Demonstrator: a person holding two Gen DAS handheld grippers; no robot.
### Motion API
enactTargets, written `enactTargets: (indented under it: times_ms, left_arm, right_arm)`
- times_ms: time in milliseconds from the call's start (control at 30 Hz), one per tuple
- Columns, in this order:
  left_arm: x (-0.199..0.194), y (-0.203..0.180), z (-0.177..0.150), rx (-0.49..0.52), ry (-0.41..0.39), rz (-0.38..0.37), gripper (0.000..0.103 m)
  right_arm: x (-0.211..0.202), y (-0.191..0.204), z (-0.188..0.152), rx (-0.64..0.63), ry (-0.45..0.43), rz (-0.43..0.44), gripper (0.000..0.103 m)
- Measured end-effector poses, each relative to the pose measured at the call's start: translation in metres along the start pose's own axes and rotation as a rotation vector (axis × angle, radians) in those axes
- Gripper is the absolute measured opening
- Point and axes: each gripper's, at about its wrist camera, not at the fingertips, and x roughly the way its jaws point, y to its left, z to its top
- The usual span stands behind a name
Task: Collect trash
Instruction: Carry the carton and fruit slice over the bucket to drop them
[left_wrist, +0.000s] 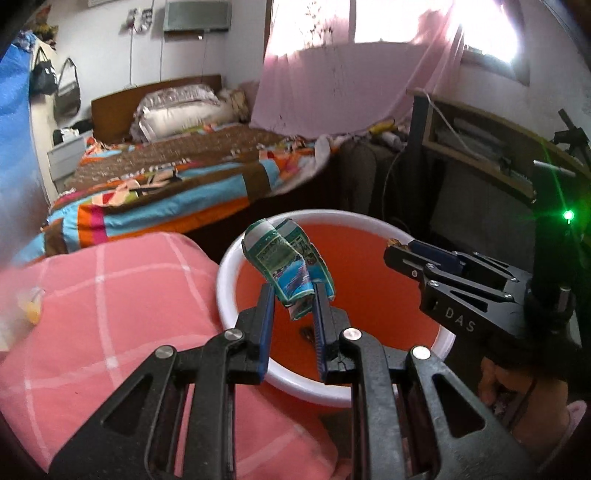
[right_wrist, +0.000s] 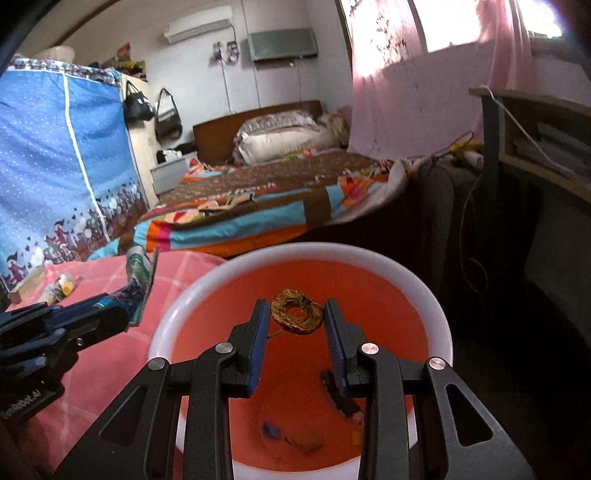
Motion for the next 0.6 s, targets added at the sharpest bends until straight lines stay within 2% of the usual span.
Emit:
enactTargets:
  times_ms: [367,600]
  left_arm:
    - [0.035,-0.004,-0.004,-0.039,0.152,-0.055,0.024]
    - [0.047,-0.008,-0.005,-0.03,0.209,-0.08,0.024]
  right_arm:
    - [0.015,-0.015,-0.01,0.025,0.106,0.001,0.029]
    - [0.022,-0.02,-0.015,0.033,0.153,0.008,0.029]
